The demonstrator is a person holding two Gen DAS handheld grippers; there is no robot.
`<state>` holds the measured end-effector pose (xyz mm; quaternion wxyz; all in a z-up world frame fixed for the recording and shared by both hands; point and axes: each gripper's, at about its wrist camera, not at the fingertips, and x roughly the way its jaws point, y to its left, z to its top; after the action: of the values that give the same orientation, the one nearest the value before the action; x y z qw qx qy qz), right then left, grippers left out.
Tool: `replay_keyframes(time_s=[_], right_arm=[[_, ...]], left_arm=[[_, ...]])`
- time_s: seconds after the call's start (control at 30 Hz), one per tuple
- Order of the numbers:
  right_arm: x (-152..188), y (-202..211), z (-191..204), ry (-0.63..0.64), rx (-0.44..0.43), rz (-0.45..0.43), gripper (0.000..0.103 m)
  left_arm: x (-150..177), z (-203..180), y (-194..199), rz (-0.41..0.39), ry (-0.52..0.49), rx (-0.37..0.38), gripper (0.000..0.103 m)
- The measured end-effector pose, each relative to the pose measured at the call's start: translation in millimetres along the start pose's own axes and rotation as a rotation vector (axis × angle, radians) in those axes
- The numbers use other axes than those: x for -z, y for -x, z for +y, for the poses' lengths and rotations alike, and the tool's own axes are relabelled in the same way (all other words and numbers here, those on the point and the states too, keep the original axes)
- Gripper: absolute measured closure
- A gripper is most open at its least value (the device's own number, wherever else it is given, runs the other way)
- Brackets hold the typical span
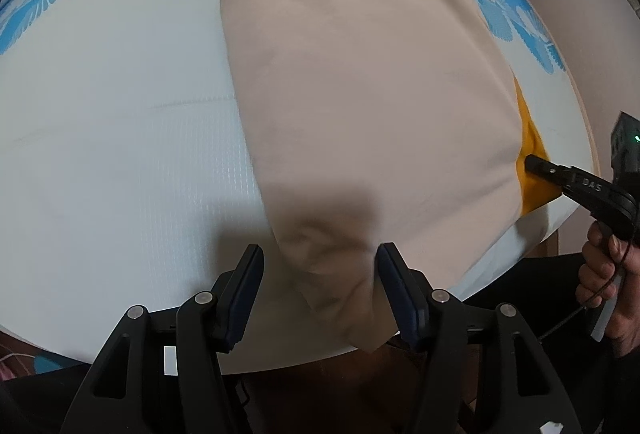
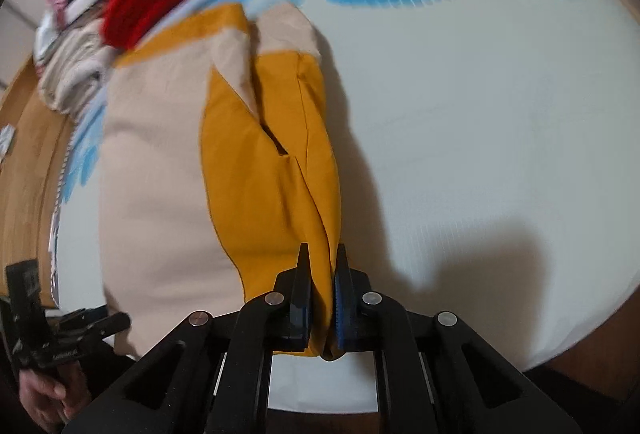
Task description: Fold large clothes
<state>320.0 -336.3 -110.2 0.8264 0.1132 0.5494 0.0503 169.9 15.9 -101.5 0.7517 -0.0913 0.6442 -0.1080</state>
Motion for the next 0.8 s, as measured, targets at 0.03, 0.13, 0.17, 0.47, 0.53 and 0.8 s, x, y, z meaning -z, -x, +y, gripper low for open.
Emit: replay_keyframes(time_s=[0.03, 0.13, 0.17, 0.47, 0.53, 0.8], right_arm=[[0, -3, 2, 0.017, 0.030, 0.016, 0.088], [-9, 5, 19, 0.118, 0.171, -0.023, 0.063], [-13, 13, 23, 0.145, 0.189, -0.053, 0.062], [-58, -13, 37, 0.212, 0.023, 0.053, 0.034], [-62, -38, 23, 0.126, -0.024, 0.120, 0.034], [-65, -68, 5, 0.036, -0.120, 0.137, 0.036]], left_arm=[[0, 1, 1, 0.002, 0.001, 0.002, 0.045], [-1, 4, 2, 0.013, 0.030, 0.036, 0.046], [-2, 7, 4, 0.017, 0.045, 0.053, 0.047], [-38, 47, 12, -0.050, 0.262, 0.234, 0.040], [-53, 54, 4, -0.046, 0.308, 0.263, 0.033], [-106, 86, -45, -0.052, 0.478, 0.436, 0.022]])
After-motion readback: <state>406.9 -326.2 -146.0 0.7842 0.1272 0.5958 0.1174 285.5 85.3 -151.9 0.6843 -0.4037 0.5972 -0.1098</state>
